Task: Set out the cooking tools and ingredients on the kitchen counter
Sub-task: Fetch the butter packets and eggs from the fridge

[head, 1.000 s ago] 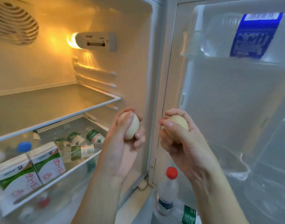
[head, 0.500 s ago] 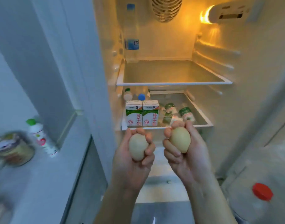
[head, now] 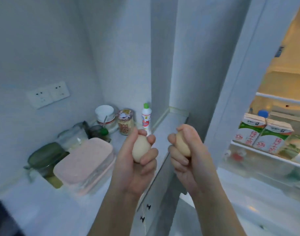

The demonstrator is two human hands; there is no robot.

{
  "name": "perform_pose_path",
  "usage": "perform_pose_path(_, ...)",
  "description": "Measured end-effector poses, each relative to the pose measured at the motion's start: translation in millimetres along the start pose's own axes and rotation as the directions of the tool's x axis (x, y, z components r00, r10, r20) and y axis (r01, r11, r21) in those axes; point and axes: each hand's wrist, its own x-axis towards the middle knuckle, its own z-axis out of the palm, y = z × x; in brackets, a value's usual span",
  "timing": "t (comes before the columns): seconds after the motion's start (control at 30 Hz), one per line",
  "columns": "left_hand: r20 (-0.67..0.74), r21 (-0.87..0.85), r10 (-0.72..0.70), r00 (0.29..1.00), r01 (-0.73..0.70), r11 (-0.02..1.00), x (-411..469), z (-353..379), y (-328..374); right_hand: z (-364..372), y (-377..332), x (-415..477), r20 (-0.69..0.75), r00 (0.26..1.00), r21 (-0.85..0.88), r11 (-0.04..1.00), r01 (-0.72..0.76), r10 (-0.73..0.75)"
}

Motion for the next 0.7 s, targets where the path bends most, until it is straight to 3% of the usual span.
perform_pose_path(0.13,-0.162,0.029,0.174,0.971,-0.172,0.985,-17,-25,34,33,33,25,0.096,0.975,0.081,0.975,-0.208,0.200)
perform_pose_path(0.27,-0.287,0.107,0.364,0.886,-0.348,0.931,-30,-40,58,57,55,54,0.217,0.930,0.020,0.951,-0.310,0.298)
perform_pose_path(0.4,-0.365,0.198,0.553,0.749,-0.518,0.832,-51,-49,66,70,84,72,0.345,0.860,-0.067,0.924,-0.377,0.375)
perform_pose_path(0.5,-0.442,0.237,0.656,0.612,-0.625,0.743,-75,-56,62,81,109,74,0.463,0.762,-0.149,0.887,-0.437,0.453)
perform_pose_path(0.6,-0.484,0.254,0.703,0.521,-0.685,0.683,-102,-64,53,93,127,61,0.544,0.668,-0.156,0.844,-0.514,0.507)
perform_pose_path(0.7,-0.518,0.366,0.763,0.387,-0.706,0.607,-134,-70,48,108,148,38,0.589,0.572,-0.205,0.790,-0.578,0.571)
